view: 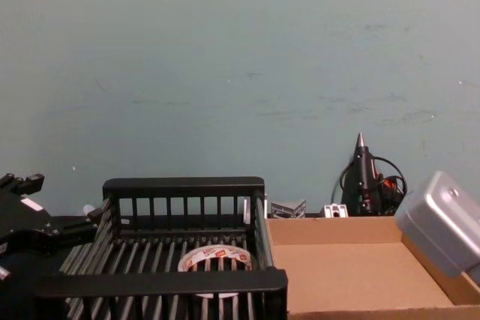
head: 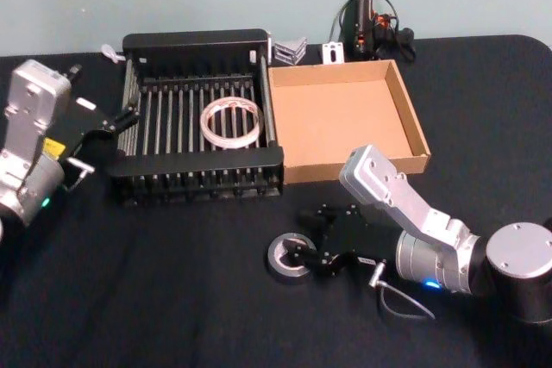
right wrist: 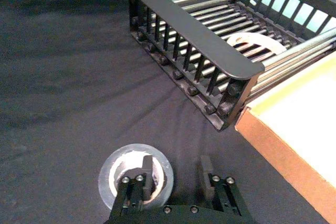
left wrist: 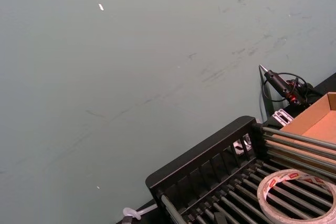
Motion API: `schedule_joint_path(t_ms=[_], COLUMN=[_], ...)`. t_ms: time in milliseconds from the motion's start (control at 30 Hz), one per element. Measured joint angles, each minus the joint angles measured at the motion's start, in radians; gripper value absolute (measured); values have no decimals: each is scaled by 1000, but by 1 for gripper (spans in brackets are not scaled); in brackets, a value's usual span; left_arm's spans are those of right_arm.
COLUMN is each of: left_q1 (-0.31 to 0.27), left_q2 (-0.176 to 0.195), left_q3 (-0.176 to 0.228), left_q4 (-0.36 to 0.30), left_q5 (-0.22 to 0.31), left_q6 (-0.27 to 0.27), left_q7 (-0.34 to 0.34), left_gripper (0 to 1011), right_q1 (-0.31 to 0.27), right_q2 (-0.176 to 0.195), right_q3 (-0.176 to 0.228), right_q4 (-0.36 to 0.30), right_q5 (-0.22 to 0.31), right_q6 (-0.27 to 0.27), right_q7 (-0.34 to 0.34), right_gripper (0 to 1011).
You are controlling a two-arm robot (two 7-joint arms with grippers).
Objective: Pick up the white tape and place it into the black box , Pick up the silver tape and place it into the brown box.
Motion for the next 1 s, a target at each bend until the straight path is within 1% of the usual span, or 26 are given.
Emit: schedule_joint_path(t_ms=[100, 133, 200, 233, 267, 367, 400, 533, 833, 933, 1000], left_q1=[0, 0, 0, 0, 0, 0, 0, 0, 0, 0, 0], left_q2=[0, 0, 0, 0, 0, 0, 0, 0, 0, 0, 0], left_q3=[0, 0, 0, 0, 0, 0, 0, 0, 0, 0, 0], left_q4=[0, 0, 0, 0, 0, 0, 0, 0, 0, 0, 0], left_q5=[0, 0, 0, 0, 0, 0, 0, 0, 0, 0, 0], left_q6=[0, 0, 0, 0, 0, 0, 0, 0, 0, 0, 0], left_q7=[0, 0, 0, 0, 0, 0, 0, 0, 0, 0, 0], left_gripper=[1001, 1001, 1001, 1001, 1001, 1001, 1001, 1001, 1001, 1001, 1001], right_q1=[0, 0, 0, 0, 0, 0, 0, 0, 0, -5, -14], right_q2=[0, 0, 0, 0, 0, 0, 0, 0, 0, 7, 19], right_q3=[0, 0, 0, 0, 0, 0, 0, 0, 1, 9, 20], right_q4=[0, 0, 0, 0, 0, 0, 0, 0, -1, -11, -28], right_q5=[0, 0, 0, 0, 0, 0, 0, 0, 2, 13, 28], right_q6=[0, 0, 1, 1, 1, 1, 1, 1, 0, -10, -23], right_q7=[0, 0, 0, 0, 0, 0, 0, 0, 1, 9, 16], right_gripper=[468, 449, 362, 343, 280, 222, 173, 149, 149, 149, 149])
